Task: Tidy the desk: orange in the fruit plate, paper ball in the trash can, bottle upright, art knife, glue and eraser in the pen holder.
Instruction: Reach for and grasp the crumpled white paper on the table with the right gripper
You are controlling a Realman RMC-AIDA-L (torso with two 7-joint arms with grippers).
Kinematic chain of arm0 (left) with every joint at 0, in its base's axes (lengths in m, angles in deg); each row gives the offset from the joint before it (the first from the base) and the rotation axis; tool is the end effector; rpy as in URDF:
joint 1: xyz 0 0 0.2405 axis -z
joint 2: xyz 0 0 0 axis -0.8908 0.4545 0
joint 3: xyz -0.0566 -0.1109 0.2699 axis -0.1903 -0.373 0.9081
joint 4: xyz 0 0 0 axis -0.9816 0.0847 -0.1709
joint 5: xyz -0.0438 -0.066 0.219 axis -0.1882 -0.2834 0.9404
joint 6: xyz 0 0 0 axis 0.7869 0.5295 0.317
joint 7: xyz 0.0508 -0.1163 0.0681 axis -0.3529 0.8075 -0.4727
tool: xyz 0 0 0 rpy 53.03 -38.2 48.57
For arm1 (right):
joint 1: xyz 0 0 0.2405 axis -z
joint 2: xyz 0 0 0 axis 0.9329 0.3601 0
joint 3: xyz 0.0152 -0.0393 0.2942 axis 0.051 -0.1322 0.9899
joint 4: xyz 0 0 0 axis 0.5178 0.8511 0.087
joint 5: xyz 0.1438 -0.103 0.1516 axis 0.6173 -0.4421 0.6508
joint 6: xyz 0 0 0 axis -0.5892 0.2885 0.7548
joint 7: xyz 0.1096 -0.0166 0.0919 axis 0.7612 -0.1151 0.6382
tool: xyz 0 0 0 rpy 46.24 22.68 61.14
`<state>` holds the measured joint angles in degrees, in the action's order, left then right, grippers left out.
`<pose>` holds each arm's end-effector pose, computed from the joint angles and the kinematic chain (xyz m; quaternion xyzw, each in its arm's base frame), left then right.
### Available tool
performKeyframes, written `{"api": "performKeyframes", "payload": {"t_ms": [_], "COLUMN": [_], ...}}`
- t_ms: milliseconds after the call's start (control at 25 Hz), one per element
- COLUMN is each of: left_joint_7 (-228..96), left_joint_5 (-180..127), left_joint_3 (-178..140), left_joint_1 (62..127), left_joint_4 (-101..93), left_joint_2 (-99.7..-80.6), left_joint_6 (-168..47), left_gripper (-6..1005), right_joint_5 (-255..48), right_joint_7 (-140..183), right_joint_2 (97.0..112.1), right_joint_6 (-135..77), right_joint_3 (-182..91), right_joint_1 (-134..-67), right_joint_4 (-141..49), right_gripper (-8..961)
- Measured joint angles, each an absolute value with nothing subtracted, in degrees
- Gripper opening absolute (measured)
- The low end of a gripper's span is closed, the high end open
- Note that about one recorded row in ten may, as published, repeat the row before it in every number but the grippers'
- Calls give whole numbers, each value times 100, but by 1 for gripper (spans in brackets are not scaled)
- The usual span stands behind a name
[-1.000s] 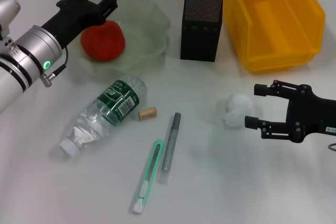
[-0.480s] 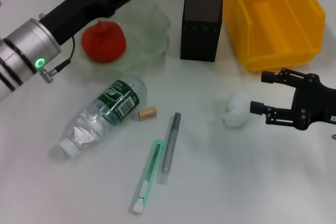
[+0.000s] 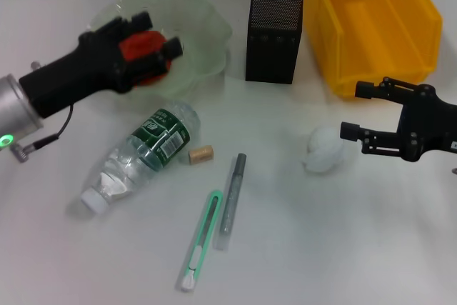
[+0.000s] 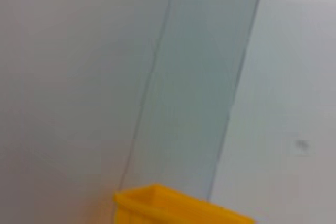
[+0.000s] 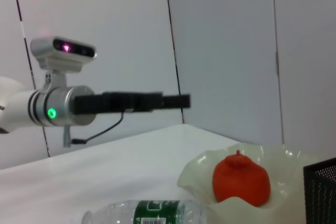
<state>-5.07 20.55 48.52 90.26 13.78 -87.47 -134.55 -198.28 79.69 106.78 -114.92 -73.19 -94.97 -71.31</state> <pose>-0.3138 0.3668 -0.0192 -0.8674 -0.2091 -0.3954 0.2181 0.3439 0.3342 0.0011 -0.9284 0.1444 0.2930 0.1772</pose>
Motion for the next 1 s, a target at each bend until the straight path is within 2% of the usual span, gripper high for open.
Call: {"api": "performKeyframes", "payload": {"t_ms": [200, 520, 1000], "left_joint_7": [-411, -367, -532], "left_joint_5": [2628, 3095, 3215], "left_joint_3": [4818, 4814, 4820], "left_joint_1": [8939, 8924, 8937], "left_joint_4": [1378, 1379, 1456], "left_joint_2": [-8567, -8406, -8457], "left_joint_6": [-13607, -13846, -13725], "left_gripper": [851, 847, 842], "right_joint_5": [-19827, -19844, -20034], "right_joint_7": [8072, 8231, 8869], "right_joint_2": [10662, 10646, 10531], "right_joint_6": [-11497, -11470, -11110], "right_joint_3": [-7330, -7369, -7535], "right_joint_1": [-9641, -9762, -10102], "right_joint_4": [-7109, -7131, -7178], "right_gripper": [819, 818, 817]}}
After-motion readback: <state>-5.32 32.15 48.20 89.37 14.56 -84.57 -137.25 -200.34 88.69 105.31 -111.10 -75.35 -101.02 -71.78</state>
